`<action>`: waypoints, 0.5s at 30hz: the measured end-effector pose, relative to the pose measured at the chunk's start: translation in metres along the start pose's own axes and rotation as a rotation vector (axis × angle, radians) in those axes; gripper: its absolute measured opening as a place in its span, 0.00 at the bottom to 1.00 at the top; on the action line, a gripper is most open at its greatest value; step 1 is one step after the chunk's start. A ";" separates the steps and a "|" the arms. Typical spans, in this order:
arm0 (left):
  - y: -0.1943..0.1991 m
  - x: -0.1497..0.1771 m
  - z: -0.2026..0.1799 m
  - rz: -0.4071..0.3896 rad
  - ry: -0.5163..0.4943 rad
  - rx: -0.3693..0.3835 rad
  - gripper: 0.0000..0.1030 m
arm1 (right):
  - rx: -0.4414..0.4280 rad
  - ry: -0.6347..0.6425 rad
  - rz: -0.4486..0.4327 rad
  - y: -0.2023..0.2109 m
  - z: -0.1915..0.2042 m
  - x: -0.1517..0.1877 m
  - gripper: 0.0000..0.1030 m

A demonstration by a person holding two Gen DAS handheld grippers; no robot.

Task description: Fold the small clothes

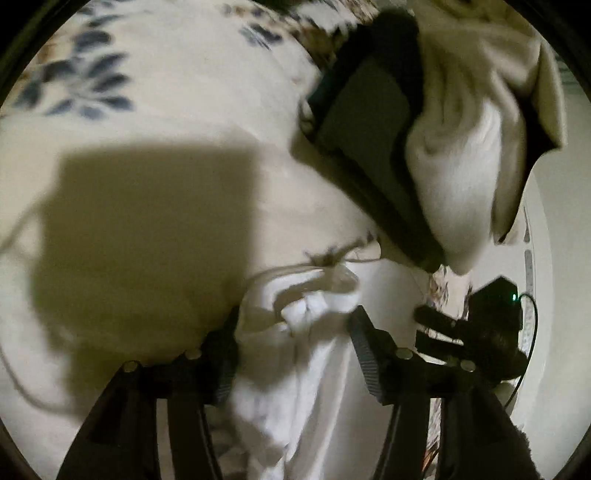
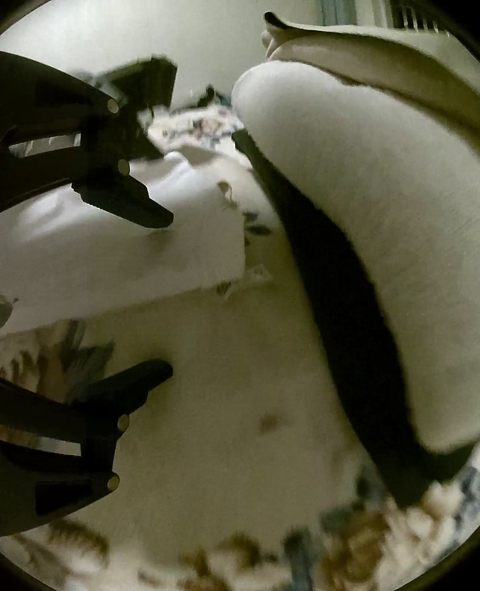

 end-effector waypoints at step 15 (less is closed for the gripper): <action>0.011 0.006 -0.058 -0.109 -0.224 -0.066 0.11 | -0.048 0.115 0.005 -0.013 0.030 -0.006 0.03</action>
Point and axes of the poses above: each gripper's, at about its wrist camera, not at the fingertips, and y roughly against the way its jaws point, z to its left, x to its underside, the point moved 9 cm from there along -y, roughly the way its jaws point, and after that the axes turned 5 degrees about -x, right-handed, at the moved point
